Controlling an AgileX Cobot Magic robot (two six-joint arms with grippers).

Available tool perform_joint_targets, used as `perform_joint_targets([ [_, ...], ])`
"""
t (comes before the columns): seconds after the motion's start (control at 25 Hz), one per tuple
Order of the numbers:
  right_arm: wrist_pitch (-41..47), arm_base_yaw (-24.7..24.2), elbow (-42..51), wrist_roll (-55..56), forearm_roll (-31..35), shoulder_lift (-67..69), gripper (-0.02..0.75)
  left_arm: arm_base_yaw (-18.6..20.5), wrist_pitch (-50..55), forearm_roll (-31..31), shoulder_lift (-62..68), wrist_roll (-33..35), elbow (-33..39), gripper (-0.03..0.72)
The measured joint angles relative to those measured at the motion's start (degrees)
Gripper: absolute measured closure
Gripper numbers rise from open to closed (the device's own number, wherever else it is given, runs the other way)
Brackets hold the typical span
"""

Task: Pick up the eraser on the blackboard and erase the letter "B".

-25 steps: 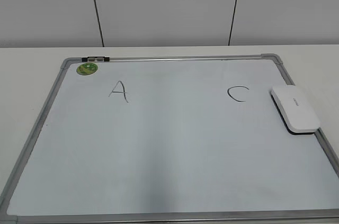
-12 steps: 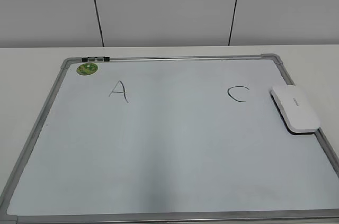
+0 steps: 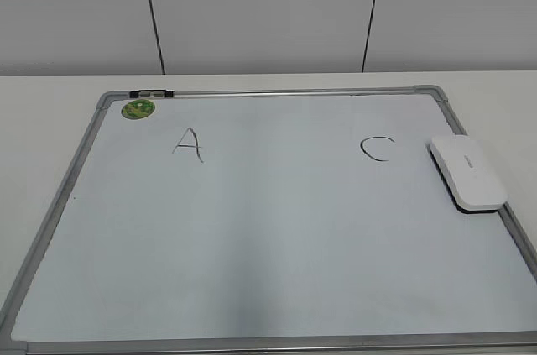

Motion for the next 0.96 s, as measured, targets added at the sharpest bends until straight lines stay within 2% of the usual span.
perform_joint_targets([
  [0.96, 0.00, 0.00, 0.00, 0.00, 0.00, 0.00, 0.151, 0.00, 0.00, 0.00, 0.00, 0.00, 0.00, 0.445],
])
